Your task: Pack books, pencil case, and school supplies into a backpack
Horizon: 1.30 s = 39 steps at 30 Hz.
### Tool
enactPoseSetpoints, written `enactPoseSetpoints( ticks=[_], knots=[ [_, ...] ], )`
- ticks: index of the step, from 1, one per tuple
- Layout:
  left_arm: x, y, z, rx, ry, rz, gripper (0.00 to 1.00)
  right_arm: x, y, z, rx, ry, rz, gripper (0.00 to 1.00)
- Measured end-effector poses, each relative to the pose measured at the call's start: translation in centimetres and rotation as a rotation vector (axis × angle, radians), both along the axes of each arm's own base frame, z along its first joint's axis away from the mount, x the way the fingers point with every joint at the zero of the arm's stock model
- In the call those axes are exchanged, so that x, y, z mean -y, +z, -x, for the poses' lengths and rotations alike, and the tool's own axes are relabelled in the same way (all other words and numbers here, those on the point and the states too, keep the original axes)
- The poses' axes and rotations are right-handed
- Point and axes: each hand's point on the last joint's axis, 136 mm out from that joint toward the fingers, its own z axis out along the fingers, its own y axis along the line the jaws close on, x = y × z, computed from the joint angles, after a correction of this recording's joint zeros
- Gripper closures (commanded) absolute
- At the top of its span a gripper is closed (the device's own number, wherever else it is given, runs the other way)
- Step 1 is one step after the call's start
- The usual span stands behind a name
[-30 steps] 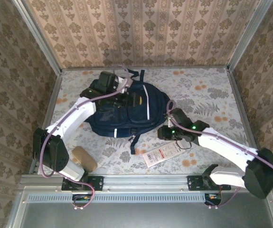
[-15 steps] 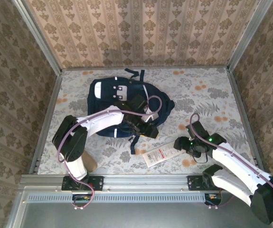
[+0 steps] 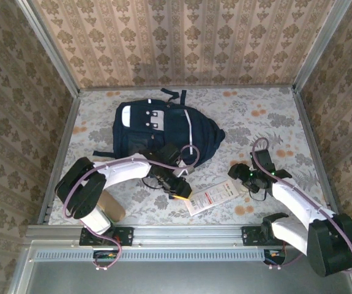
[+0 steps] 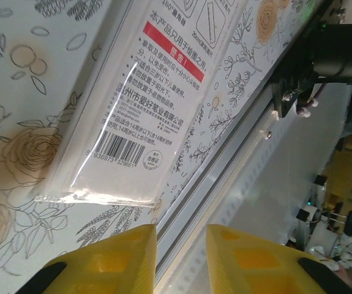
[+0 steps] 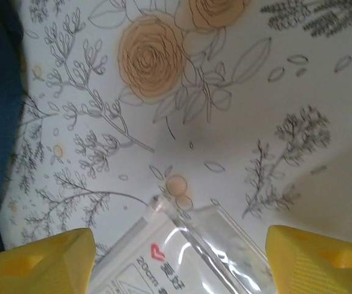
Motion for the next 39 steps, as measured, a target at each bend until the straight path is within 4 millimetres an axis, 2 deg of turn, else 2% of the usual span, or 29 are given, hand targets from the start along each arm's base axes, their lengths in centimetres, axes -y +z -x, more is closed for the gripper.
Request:
enactPoseSetpoints(
  ticks=[5, 11, 17, 25, 32, 35, 38, 39],
  knots=[
    [0.0, -1.0, 0.3, -0.084, 0.060, 0.015, 0.85, -0.8, 0.1, -0.7, 0.029, 0.031, -0.052, 0.25],
    [0.5, -2.7, -0.2, -0.146, 0.096, -0.025, 0.87, -1.1, 0.1, -0.4, 0.031, 0.069, -0.061, 0.25],
    [1.2, -4.1, -0.7, -0.177, 0.101, -0.060, 0.90, -1.1, -1.3, 0.9, -0.005, 0.089, -0.057, 0.25],
    [1.0, -5.3, -0.6, -0.232, 0.103, -0.089, 0.95, -1.3, -1.2, 1.0, 0.005, 0.125, -0.061, 0.25],
    [0.9, -5.4, -0.7, -0.248, 0.093, -0.092, 0.98, -3.2, -1.1, 2.2, -0.025, 0.194, -0.172, 0.29],
    [0.8, -5.5, -0.7, -0.256, 0.087, -0.092, 0.98, -4.1, -1.1, 2.9, -0.043, 0.205, -0.236, 0.37],
    [0.7, -5.4, -0.6, -0.255, 0.081, -0.089, 0.98, -4.7, -1.0, 3.4, -0.041, 0.197, -0.297, 0.57],
    [0.7, -5.4, -0.6, -0.255, 0.079, -0.090, 0.98, -4.9, -0.8, 3.6, -0.037, 0.194, -0.315, 0.67]
  ],
)
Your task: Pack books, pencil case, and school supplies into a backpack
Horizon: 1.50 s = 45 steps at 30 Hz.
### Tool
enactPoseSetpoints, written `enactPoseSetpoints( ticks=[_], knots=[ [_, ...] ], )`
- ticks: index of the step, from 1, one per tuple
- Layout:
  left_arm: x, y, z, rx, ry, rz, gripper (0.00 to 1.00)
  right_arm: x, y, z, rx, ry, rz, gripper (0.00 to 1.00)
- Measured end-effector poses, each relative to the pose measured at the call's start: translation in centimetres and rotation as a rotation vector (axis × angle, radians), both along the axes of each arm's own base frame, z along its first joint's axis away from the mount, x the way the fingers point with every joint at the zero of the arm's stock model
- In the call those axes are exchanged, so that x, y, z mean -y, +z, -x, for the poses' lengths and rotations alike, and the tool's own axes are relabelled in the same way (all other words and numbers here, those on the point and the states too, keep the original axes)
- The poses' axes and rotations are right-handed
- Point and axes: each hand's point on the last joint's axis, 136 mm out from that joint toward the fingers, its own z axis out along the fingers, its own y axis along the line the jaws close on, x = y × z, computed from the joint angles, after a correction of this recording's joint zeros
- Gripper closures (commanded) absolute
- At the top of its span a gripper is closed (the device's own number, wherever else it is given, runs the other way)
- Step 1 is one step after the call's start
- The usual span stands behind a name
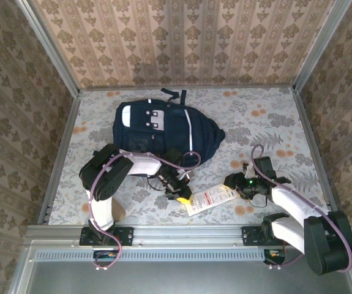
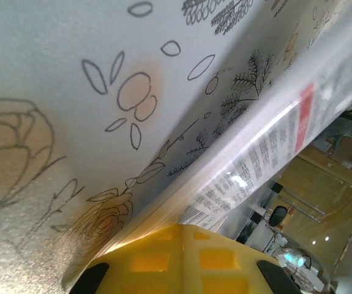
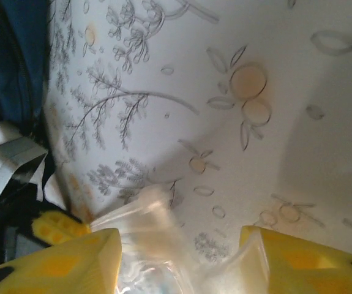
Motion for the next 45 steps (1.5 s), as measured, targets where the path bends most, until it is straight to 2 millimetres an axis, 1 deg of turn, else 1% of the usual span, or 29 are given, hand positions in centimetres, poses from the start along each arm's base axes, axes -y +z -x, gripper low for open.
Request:
enactPoseSetpoints(
  ticks=[1, 3, 5, 6, 7, 10, 12, 14, 17, 19, 22, 26, 29, 32, 35, 39, 41, 42, 45],
  knots=[
    [0.0, 0.0, 0.0, 0.002, -0.002, -0.001, 0.98, -0.1, 0.2, 0.1, 0.003, -0.006, -0.012, 0.75],
    [-0.1, 0.0, -0.1, 0.003, -0.005, -0.003, 0.96, -0.2, 0.8, -0.1, 0.019, -0.014, -0.028, 0.86],
    [-0.2, 0.1, -0.1, 0.008, -0.008, -0.009, 0.86, -0.3, 1.5, -0.2, 0.041, -0.022, -0.043, 0.95],
    [-0.3, 0.1, -0.2, 0.018, -0.012, -0.014, 0.79, -0.4, 1.9, -0.4, 0.055, -0.024, -0.052, 0.98],
    [-0.3, 0.2, -0.3, 0.030, -0.015, -0.021, 0.71, -0.4, 2.2, -0.4, 0.069, -0.025, -0.059, 1.00],
    [-0.9, 0.5, -0.9, 0.093, -0.016, -0.054, 0.55, -0.6, 3.2, -0.6, 0.100, -0.035, -0.078, 1.00],
    [-1.5, 0.9, -1.5, 0.129, -0.001, -0.076, 0.48, -0.6, 3.9, -0.6, 0.117, -0.048, -0.091, 1.00],
    [-1.9, 1.8, -2.5, 0.162, 0.032, -0.078, 0.42, -0.6, 4.7, -0.8, 0.137, -0.067, -0.109, 1.00],
    [-2.3, 4.3, -4.5, 0.212, 0.122, -0.030, 0.34, -0.5, 6.4, -1.3, 0.168, -0.125, -0.156, 1.00],
    [-2.5, 6.2, -6.1, 0.242, 0.217, 0.017, 0.34, -0.6, 7.4, -2.1, 0.179, -0.178, -0.205, 1.00],
    [-2.5, 8.2, -8.1, 0.257, 0.343, 0.074, 0.34, -0.5, 8.9, -3.4, 0.194, -0.258, -0.277, 1.00],
    [-2.1, 9.6, -9.7, 0.236, 0.461, 0.110, 0.32, 0.0, 11.2, -5.0, 0.253, -0.345, -0.331, 1.00],
    [-2.3, 10.6, -11.3, 0.230, 0.539, 0.133, 0.30, 0.6, 13.9, -6.3, 0.319, -0.397, -0.362, 1.00],
    [-2.7, 11.4, -12.8, 0.231, 0.600, 0.151, 0.29, 0.9, 17.1, -7.4, 0.397, -0.425, -0.395, 1.00],
    [-2.5, 12.7, -13.9, 0.236, 0.639, 0.199, 0.29, 1.0, 19.3, -8.1, 0.451, -0.438, -0.421, 1.00],
    [-1.3, 15.3, -15.2, 0.247, 0.679, 0.320, 0.29, 1.4, 19.5, -8.8, 0.457, -0.473, -0.428, 1.00],
    [-0.7, 16.6, -15.5, 0.252, 0.688, 0.376, 0.30, 1.5, 19.6, -9.0, 0.460, -0.487, -0.436, 1.00],
    [-0.3, 17.3, -15.5, 0.253, 0.685, 0.405, 0.31, 1.6, 19.8, -9.1, 0.466, -0.493, -0.439, 1.00],
    [0.6, 19.1, -15.4, 0.253, 0.675, 0.484, 0.40, 1.6, 20.0, -9.5, 0.473, -0.498, -0.451, 1.00]
  ],
)
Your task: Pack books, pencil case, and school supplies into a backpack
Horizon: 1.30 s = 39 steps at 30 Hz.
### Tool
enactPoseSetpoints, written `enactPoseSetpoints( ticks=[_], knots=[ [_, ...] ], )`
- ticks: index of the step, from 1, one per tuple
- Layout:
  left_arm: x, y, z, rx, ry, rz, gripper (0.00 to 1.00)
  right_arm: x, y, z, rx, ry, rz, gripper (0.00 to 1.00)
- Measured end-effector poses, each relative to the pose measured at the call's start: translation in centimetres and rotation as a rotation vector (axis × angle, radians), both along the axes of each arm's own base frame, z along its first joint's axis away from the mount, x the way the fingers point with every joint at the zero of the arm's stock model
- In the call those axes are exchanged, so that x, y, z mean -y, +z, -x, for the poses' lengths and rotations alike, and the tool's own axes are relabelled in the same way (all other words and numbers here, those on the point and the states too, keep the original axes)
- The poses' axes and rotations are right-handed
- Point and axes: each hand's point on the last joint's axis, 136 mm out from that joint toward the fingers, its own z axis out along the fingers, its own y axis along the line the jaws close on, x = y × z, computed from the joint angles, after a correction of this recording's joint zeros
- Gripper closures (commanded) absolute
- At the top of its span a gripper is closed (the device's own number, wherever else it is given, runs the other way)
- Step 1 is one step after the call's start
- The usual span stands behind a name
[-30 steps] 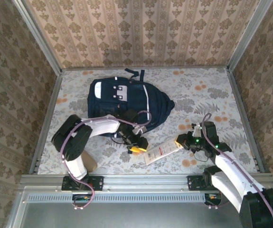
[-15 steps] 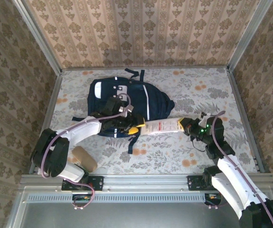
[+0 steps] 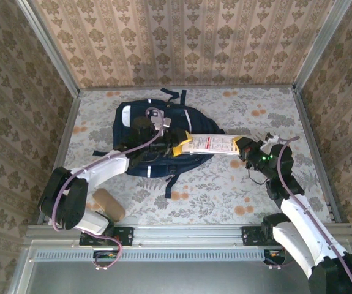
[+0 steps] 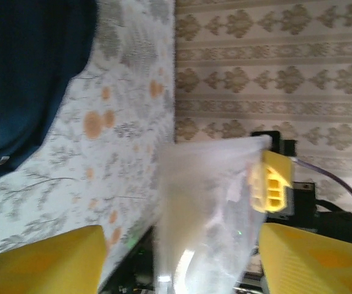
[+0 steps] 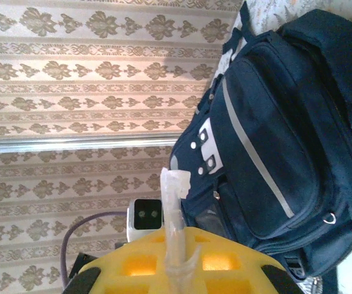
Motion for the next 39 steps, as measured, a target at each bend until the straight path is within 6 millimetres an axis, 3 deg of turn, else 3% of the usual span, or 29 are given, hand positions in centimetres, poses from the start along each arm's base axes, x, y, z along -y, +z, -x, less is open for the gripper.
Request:
enactPoseSetpoints(
  ticks=[4, 7, 11, 13, 17, 21, 28, 39],
  knots=[
    [1.0, 1.7, 0.0, 0.020, -0.016, 0.094, 0.64, -0.1, -0.2, -0.3, -0.010, -0.001, -0.009, 0.99],
    [1.5, 1.6, -0.3, 0.007, -0.020, 0.132, 0.83, 0.0, 0.1, -0.4, 0.005, -0.004, -0.009, 0.94],
    [1.3, 1.6, -0.7, 0.000, -0.026, 0.170, 1.00, -0.1, -0.5, -0.6, -0.011, 0.005, 0.013, 0.85],
    [1.1, 2.1, -0.8, 0.010, -0.027, 0.184, 1.00, -0.4, -0.8, -0.6, -0.019, 0.026, 0.020, 0.77],
    [0.6, 2.4, -1.1, 0.025, -0.034, 0.195, 1.00, -1.4, -0.7, 0.1, 0.004, 0.103, 0.041, 0.37],
    [-0.2, 2.2, -1.6, 0.033, -0.038, 0.187, 1.00, -2.1, 0.2, 0.6, 0.049, 0.175, 0.046, 0.23],
    [-1.4, 2.2, -2.0, 0.041, -0.057, 0.188, 1.00, -2.1, 1.7, 1.5, 0.118, 0.237, 0.040, 0.25],
    [-1.8, 2.3, -1.2, 0.043, -0.110, 0.198, 1.00, -3.1, 2.1, 1.4, 0.162, 0.317, 0.032, 0.42]
  ],
)
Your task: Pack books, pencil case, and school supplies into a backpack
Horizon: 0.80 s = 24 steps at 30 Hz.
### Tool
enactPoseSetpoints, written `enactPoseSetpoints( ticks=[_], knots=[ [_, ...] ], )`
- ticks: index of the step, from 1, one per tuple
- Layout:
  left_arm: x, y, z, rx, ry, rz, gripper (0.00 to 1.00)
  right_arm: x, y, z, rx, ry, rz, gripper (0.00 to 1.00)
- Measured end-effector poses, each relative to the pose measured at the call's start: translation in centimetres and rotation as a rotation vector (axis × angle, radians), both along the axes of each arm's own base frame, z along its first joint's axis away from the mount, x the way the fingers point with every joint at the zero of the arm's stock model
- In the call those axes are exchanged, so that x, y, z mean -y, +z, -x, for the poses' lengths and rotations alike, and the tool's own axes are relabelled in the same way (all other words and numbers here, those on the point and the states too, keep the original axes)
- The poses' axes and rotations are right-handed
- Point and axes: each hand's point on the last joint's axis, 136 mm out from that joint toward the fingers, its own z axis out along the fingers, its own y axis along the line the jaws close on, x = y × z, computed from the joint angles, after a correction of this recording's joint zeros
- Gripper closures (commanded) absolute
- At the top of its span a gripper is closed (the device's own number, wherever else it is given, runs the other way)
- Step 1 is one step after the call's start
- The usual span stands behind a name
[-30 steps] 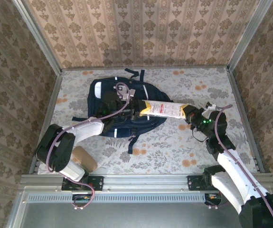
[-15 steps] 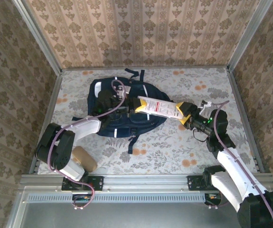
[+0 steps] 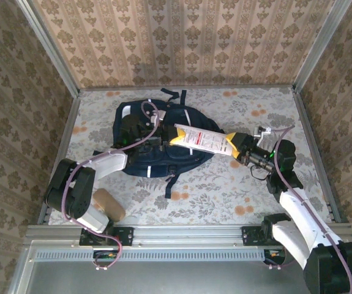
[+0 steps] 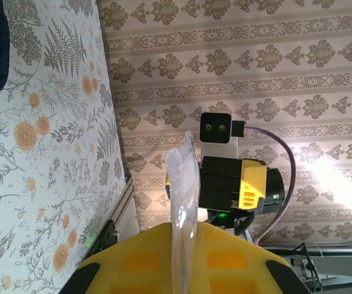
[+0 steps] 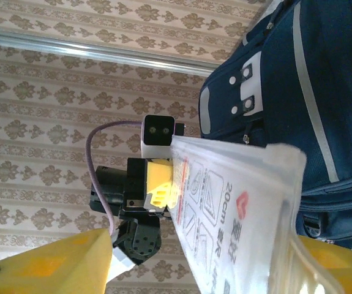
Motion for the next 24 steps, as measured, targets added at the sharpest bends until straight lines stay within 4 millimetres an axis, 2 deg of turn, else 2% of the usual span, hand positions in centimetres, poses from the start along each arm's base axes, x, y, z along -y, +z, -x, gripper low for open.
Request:
enactPoseSetpoints(
  ticks=[6, 13, 15, 17, 18, 21, 24],
  knots=[
    [0.5, 0.2, 0.9, 0.014, -0.038, 0.009, 1.00, -1.2, -0.6, 0.0, -0.010, 0.041, 0.003, 0.52],
    [0.7, 0.3, 1.3, 0.019, -0.052, 0.011, 0.98, -1.8, -1.3, 0.0, -0.024, 0.051, 0.023, 0.88],
    [0.7, 0.2, 1.3, 0.022, -0.051, 0.008, 0.84, -1.7, -1.7, 0.0, -0.033, 0.042, 0.032, 0.96],
    [0.7, -0.2, 1.3, 0.023, -0.054, -0.003, 0.59, -1.5, -1.7, 0.2, -0.032, 0.031, 0.046, 0.98],
    [0.6, -0.6, 1.4, 0.018, -0.058, -0.018, 0.50, -1.4, -1.7, 0.4, -0.027, 0.023, 0.055, 1.00],
    [0.1, -2.5, 1.1, -0.010, -0.050, -0.096, 0.38, -0.3, -1.8, 1.0, -0.024, -0.041, 0.114, 1.00],
    [-0.6, -3.2, -0.7, 0.026, 0.002, -0.242, 0.37, 1.5, -1.9, 1.5, -0.026, -0.135, 0.213, 1.00]
  ],
)
